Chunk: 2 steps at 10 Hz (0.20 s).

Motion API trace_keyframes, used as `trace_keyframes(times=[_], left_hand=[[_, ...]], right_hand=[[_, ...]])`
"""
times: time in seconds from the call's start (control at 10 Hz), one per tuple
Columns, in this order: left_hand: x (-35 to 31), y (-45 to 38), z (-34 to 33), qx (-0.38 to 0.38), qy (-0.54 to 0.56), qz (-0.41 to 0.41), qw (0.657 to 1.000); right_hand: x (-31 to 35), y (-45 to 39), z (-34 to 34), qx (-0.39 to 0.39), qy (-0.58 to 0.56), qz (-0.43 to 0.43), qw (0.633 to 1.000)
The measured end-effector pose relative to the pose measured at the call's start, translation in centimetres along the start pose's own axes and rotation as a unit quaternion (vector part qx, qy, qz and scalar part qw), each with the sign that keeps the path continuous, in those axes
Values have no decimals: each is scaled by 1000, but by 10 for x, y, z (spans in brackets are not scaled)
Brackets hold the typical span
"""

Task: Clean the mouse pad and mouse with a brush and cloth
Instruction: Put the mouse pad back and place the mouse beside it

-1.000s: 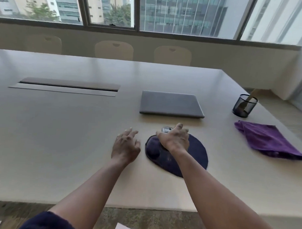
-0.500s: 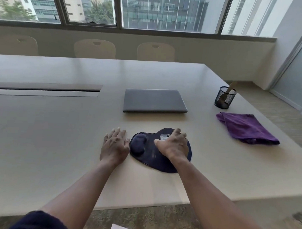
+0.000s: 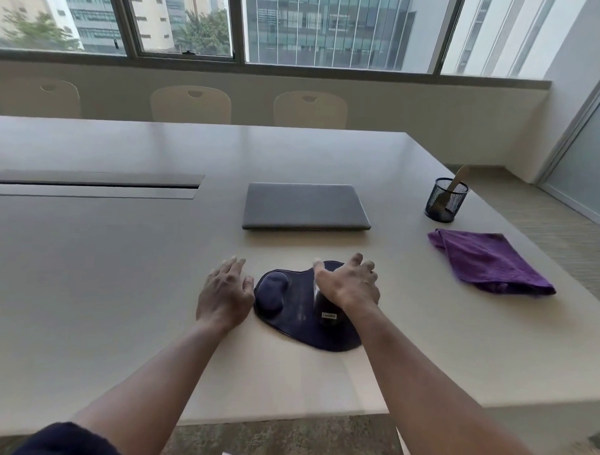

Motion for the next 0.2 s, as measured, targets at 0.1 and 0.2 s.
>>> trace_keyframes(times=[0.1,0.2], left_hand=[[-12,-3,9,-9,3,-16,1000],[-28,-11,19,-18,1,-30,999]], right_hand=[[2,-9,17,-26,-9,18,999],[10,-17,31,-44,-20,78,996]])
Point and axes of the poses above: each hand's wrist, its own y-axis away from the middle knuckle, its own z-axis out of the back of the hand, x = y × z, the point moved 10 cm from there along -y, towards the middle knuckle, and after that the axes turned 8 degrees about x, right-handed, at the moved point
